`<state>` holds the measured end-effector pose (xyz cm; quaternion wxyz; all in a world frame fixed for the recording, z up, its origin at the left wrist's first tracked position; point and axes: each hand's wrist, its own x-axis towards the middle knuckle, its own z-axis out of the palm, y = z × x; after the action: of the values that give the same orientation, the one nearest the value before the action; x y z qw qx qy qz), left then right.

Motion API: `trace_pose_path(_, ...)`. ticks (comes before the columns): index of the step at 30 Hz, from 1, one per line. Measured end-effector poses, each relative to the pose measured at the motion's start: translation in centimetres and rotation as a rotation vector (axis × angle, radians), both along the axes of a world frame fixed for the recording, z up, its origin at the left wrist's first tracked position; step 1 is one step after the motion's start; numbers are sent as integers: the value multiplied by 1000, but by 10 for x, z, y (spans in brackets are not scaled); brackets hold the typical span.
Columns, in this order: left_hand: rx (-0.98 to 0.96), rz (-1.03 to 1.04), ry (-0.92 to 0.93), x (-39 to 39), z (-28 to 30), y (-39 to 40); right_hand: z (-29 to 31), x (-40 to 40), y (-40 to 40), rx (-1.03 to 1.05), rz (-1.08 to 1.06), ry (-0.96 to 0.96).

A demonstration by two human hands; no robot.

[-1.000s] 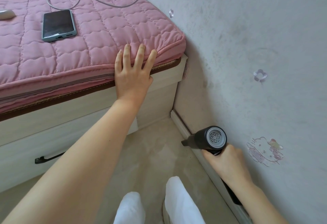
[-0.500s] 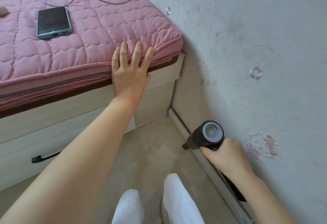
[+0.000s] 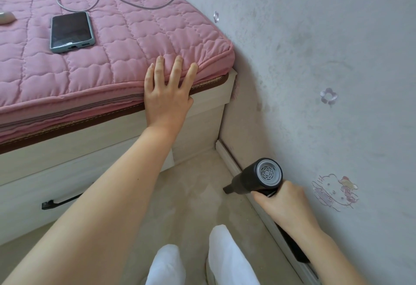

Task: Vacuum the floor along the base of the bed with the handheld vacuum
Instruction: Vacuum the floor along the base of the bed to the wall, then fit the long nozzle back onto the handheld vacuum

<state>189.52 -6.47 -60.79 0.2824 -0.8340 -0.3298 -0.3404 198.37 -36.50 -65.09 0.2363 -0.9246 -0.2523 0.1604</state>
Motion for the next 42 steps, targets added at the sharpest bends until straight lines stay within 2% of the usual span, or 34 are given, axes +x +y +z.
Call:
trace_pose_path(13,48,4,-15,1,-1,1,-23,10,33,-2,12,-123)
trace_pose_path(31,2,26,44,-1,4,-2,-45,27,91,56,73,-62)
trace_pose_path(38,-137,40,187,-10,20,-11,-23,25,84,55,126,-39)
trace_pose_path(42,-252,-8,271,-30,38,-26,22,14,63,186,188,-1)
